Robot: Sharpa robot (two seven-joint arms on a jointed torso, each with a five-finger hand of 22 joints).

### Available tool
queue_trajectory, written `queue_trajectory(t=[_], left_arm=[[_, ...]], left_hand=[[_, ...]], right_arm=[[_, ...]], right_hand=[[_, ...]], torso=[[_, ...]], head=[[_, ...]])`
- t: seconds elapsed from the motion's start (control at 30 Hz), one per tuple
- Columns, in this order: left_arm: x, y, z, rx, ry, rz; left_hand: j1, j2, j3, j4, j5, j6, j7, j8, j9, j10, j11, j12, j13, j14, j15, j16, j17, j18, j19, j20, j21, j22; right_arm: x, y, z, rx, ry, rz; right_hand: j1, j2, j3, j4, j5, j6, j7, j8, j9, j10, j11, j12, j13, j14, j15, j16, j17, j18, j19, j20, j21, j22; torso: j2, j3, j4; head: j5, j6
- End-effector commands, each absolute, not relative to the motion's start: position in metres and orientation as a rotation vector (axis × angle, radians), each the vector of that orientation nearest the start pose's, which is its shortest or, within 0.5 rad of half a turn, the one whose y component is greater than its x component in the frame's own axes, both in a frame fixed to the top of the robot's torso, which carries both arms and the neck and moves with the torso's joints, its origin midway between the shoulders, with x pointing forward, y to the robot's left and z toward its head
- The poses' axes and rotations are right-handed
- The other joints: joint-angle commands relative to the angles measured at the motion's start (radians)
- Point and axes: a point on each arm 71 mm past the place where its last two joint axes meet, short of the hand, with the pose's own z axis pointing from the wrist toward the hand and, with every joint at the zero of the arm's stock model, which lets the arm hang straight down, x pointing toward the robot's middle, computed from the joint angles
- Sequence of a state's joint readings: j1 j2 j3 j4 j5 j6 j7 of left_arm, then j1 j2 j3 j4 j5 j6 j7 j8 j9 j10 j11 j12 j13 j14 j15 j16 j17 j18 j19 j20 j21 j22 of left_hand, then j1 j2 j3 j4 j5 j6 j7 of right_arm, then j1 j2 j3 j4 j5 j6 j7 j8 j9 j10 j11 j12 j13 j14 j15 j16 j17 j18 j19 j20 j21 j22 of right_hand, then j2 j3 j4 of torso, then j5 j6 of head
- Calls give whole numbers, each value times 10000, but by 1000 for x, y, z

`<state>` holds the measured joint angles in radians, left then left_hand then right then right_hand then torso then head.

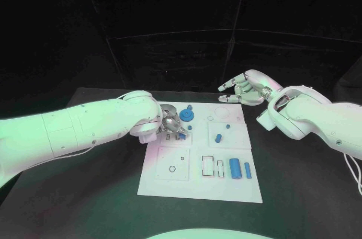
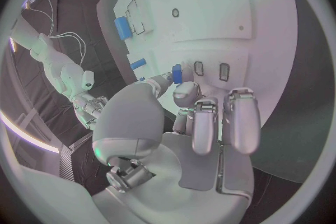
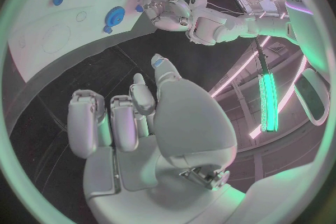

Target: Assemble the parts on the task board

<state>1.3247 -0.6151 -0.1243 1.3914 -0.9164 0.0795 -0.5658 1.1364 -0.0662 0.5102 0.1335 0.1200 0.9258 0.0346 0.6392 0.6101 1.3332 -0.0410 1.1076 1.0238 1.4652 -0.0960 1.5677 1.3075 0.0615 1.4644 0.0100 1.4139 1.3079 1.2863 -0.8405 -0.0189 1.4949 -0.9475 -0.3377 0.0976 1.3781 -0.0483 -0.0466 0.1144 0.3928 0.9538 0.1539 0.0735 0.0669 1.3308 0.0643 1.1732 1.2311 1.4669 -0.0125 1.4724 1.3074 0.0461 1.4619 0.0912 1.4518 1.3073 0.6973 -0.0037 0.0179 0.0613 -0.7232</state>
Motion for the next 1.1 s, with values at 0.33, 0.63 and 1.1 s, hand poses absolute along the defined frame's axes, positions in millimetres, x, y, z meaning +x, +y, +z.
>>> queue_trajectory(t=[0.33, 0.63, 1.1], left_arm=[[503, 155, -197, -2790, 22579, -4831], [502, 160, -202, -2349, 22247, -4312], [501, 155, -212, -1864, 22188, -3910]], left_hand=[[-227, -99, 1902, -1704, 5, 1, -38, 103, 100, 114, 0, 84, 73, 1056, -15, 31, 2633, -72, 15, 35, 55, 78], [-246, -126, 1943, -1736, 8, 4, -42, 115, 113, 130, -4, 105, 94, 1056, -17, 31, 2633, -78, 28, 34, 72, 107], [-263, -148, 1982, -1764, 11, 12, -47, 128, 125, 147, -8, 125, 114, 1056, -20, 31, 2633, -81, 35, 31, 82, 125]], right_arm=[[507, -206, -131, 1984, 15901, 10010], [507, -206, -131, 1980, 15887, 10012], [507, -206, -131, 1946, 15875, 10005]], right_hand=[[-12, -36, -28, -32, 79, 73, -44, 41, 17, -15, -42, -43, 1, 614, -46, -59, 631, 50, -22, -28, -46, 230], [-12, -36, -28, -32, 79, 73, -44, 41, 17, -15, -42, -43, 1, 614, -46, -59, 631, 50, -22, -28, -46, 230], [-29, -28, -33, -21, 88, 82, -46, 46, 18, -7, -44, -34, 7, 617, -47, -56, 640, 49, -20, -28, -45, 233]], torso=[[5, 3, 0], [6, -3, -2], [21, 1, -30]], head=[[45, -43], [88, -93], [102, -123]])
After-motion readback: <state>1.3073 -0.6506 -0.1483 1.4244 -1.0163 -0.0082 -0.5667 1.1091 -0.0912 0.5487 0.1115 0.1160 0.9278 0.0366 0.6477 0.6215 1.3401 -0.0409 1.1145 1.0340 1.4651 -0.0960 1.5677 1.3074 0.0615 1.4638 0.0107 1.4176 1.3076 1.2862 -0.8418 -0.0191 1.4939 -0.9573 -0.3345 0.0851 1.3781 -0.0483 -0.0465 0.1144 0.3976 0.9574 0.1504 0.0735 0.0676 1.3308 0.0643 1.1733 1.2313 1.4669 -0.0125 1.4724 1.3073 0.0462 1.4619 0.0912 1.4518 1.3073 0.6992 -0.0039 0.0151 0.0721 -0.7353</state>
